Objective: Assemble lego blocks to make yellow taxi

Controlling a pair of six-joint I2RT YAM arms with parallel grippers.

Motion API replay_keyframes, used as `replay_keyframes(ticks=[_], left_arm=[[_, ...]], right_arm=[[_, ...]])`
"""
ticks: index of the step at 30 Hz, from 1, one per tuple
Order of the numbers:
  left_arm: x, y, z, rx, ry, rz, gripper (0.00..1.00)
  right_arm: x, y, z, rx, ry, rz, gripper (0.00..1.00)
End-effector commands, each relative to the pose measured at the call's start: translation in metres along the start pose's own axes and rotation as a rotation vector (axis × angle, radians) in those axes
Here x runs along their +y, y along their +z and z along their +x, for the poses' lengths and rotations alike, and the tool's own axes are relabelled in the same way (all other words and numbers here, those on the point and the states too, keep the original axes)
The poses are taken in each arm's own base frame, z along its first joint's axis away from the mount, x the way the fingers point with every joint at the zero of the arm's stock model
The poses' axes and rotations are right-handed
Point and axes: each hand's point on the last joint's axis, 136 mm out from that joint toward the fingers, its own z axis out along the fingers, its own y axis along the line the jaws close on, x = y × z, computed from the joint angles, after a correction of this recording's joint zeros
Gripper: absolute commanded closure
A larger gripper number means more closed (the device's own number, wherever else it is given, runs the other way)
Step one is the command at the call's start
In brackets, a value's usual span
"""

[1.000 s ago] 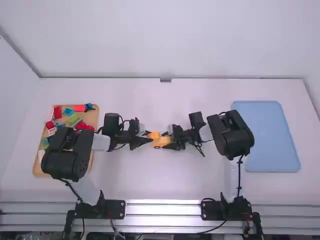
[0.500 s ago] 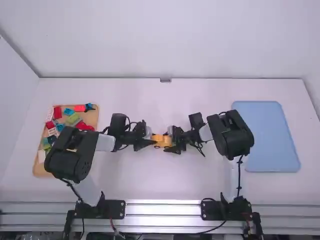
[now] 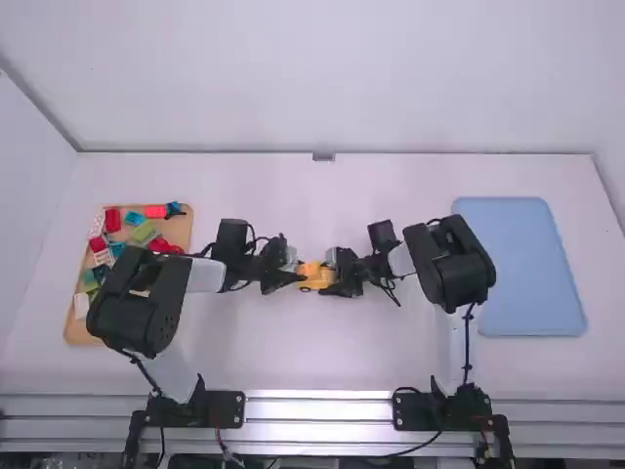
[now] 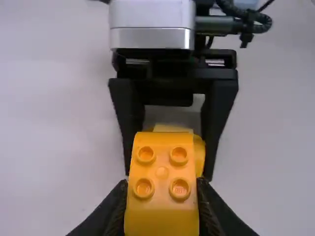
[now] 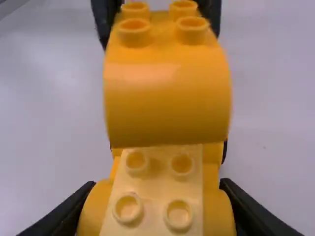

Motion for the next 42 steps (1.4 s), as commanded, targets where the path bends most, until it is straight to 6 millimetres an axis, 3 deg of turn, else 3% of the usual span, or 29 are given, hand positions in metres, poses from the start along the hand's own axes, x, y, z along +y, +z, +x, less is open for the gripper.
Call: replay_keyframes(ticks=[1,9,23,32,42], left_arm=[[0.003,-0.002,-0.017,-0.047,0.075,0.021,0.98],[0.008,0.003,-0.013,-0.045,0.102,0.03,0.96],[-0.006,0.006,-0.009,-0.062,0.127,0.112,0.98],[-0.007,0.012,-0.01,-0.059,0.161,0.111,0.98],[-0.003,0.018,-0.005,-0.074,0.08,0.111,0.98]], right_arm=[[0.002,0.001,0.003,0.0,-0.015,-0.006,0.46],[0.011,0.0,0.008,0.018,-0.034,-0.033,0.44],[-0.006,-0.005,0.013,0.095,-0.023,-0.019,0.42],[-0.004,-0.006,0.014,0.095,-0.032,-0.029,0.42],[-0.004,-0.006,0.013,0.092,-0.03,-0.028,0.42]])
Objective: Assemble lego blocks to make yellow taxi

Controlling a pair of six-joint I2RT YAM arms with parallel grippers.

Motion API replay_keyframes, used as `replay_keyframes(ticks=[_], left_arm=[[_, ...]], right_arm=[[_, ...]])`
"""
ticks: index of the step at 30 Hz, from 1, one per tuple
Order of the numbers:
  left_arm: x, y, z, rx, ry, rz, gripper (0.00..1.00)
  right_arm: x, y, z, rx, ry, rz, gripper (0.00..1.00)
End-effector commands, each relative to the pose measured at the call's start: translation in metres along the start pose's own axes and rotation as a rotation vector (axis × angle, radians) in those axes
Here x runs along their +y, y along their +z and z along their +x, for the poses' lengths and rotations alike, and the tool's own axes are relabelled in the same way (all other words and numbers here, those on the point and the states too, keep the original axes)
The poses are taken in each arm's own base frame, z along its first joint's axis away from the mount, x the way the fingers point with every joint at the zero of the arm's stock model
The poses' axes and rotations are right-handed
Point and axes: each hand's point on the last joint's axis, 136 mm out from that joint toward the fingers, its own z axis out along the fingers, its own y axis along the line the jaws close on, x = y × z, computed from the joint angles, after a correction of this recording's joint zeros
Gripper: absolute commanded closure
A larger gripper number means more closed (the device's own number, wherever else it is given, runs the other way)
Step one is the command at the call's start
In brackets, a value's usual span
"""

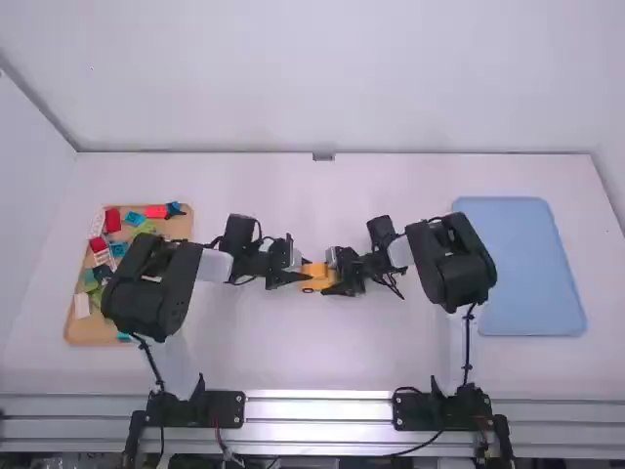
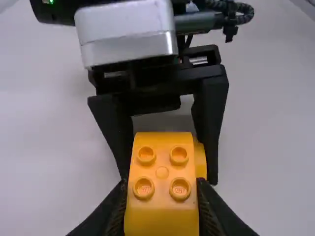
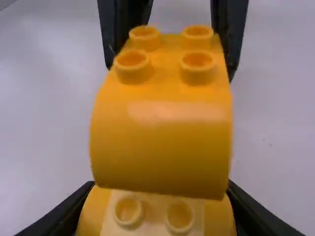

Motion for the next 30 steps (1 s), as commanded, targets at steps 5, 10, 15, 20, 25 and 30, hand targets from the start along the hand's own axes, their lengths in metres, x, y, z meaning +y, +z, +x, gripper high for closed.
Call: replay_keyframes(ticks=[5,10,15,20,25,30], left_arm=[[-0.003,0.002,-0.002,-0.018,-0.041,0.019,0.98],[-0.007,0.006,0.0,0.0,-0.044,0.027,0.98],[-0.006,0.008,-0.002,0.001,-0.03,0.025,0.98],[-0.007,0.009,0.004,0.024,-0.05,0.023,0.98],[-0.006,0.011,0.009,0.022,-0.049,0.021,0.98],[-0.006,0.011,0.009,0.021,-0.064,0.021,0.98]], right_arm=[[-0.004,0.0,0.009,0.043,-0.011,0.014,0.42],[-0.005,0.0,0.009,0.042,-0.016,0.015,0.42],[-0.006,0.0,0.009,0.044,-0.016,0.017,0.42],[-0.006,0.0,0.008,0.041,-0.018,0.017,0.42],[-0.006,0.0,0.008,0.042,-0.016,0.016,0.42],[-0.006,0.0,0.008,0.041,-0.018,0.017,0.42]])
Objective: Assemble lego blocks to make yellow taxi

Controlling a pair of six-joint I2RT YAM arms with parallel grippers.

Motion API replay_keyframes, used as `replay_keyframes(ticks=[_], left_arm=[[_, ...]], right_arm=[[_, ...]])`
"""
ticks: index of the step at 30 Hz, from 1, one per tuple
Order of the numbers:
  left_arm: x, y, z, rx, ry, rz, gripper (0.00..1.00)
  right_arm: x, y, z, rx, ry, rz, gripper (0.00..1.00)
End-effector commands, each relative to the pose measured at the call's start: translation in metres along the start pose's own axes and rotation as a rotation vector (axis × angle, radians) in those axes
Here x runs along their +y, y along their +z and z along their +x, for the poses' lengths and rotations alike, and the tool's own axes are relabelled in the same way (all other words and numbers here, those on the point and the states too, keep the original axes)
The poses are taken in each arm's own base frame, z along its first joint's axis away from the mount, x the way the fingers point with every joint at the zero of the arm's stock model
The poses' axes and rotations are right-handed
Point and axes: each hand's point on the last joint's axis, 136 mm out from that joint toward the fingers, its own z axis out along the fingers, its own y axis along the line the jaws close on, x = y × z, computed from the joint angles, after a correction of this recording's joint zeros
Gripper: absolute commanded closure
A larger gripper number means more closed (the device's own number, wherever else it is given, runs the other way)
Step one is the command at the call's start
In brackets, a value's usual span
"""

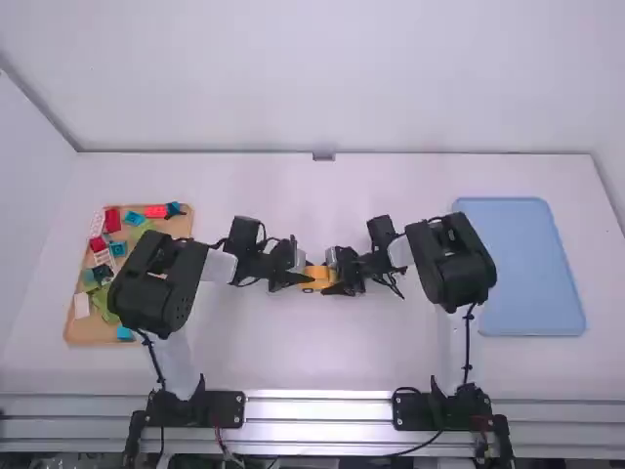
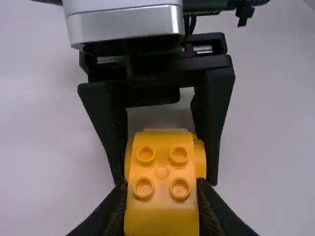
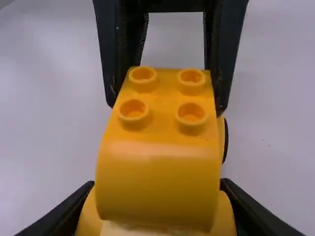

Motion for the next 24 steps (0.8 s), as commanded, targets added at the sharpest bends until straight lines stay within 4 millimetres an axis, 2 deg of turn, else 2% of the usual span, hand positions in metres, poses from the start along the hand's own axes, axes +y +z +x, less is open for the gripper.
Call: replay_keyframes(ticks=[1,5,10,15,22,24], left_arm=[[-0.005,0.003,0.002,-0.007,-0.024,0.021,0.98],[-0.011,0.008,0.002,0.004,-0.017,0.036,0.98],[-0.015,0.017,0.013,0.087,-0.022,0.028,0.98],[-0.013,0.017,0.025,0.154,-0.086,-0.003,0.98],[-0.028,0.014,0.04,0.222,-0.156,0.031,0.98],[-0.04,0.015,0.043,0.242,-0.136,0.075,0.98]], right_arm=[[-0.006,0.0,0.008,0.041,-0.013,0.016,0.42],[-0.006,0.0,0.008,0.041,-0.015,0.017,0.42],[-0.006,0.0,0.008,0.041,-0.015,0.017,0.42],[-0.005,0.0,0.009,0.042,-0.011,0.016,0.42],[-0.007,0.0,0.008,0.043,-0.018,0.02,0.42],[-0.007,0.0,0.008,0.044,-0.019,0.021,0.42]])
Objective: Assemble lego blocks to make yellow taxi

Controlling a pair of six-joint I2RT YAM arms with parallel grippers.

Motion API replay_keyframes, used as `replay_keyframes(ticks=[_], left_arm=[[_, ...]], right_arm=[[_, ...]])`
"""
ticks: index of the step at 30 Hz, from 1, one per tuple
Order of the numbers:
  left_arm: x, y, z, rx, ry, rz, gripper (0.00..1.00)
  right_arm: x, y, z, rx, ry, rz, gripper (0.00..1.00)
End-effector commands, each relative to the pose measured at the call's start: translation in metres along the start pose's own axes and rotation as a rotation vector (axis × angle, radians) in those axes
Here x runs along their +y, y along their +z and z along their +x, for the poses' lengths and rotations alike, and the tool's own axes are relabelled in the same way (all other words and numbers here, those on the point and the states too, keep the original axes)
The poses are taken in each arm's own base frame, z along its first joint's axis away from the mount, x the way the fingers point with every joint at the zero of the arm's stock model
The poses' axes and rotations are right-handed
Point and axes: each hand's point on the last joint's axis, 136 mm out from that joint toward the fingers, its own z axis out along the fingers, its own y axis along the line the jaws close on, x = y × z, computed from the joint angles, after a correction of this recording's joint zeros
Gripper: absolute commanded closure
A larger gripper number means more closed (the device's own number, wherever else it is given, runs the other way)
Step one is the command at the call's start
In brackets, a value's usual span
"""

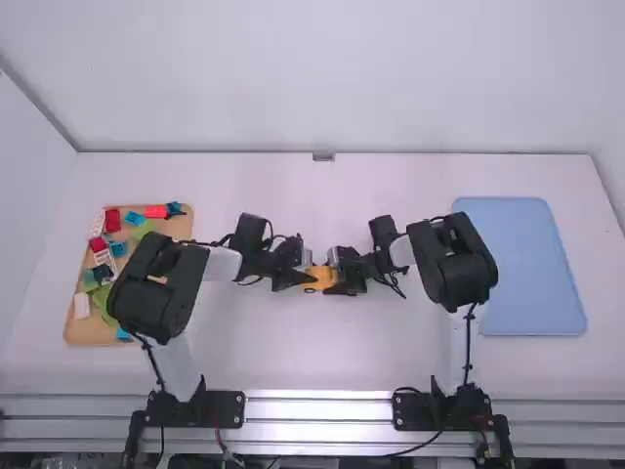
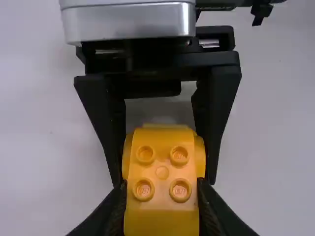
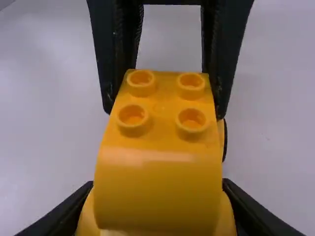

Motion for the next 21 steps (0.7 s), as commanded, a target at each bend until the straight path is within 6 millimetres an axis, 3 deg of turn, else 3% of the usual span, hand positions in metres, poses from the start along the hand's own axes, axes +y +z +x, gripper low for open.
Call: replay_keyframes(ticks=[1,11,21], left_arm=[[-0.035,0.014,0.043,0.151,-0.068,0.065,0.98],[-0.046,0.027,0.058,0.304,-0.09,0.052,0.98],[-0.048,0.023,0.072,0.38,-0.137,0.028,0.98]], right_arm=[[-0.007,0.002,0.007,0.043,-0.025,0.017,0.42],[-0.007,0.002,0.007,0.044,-0.025,0.018,0.42],[-0.009,0.002,0.006,0.043,-0.031,0.021,0.42]])
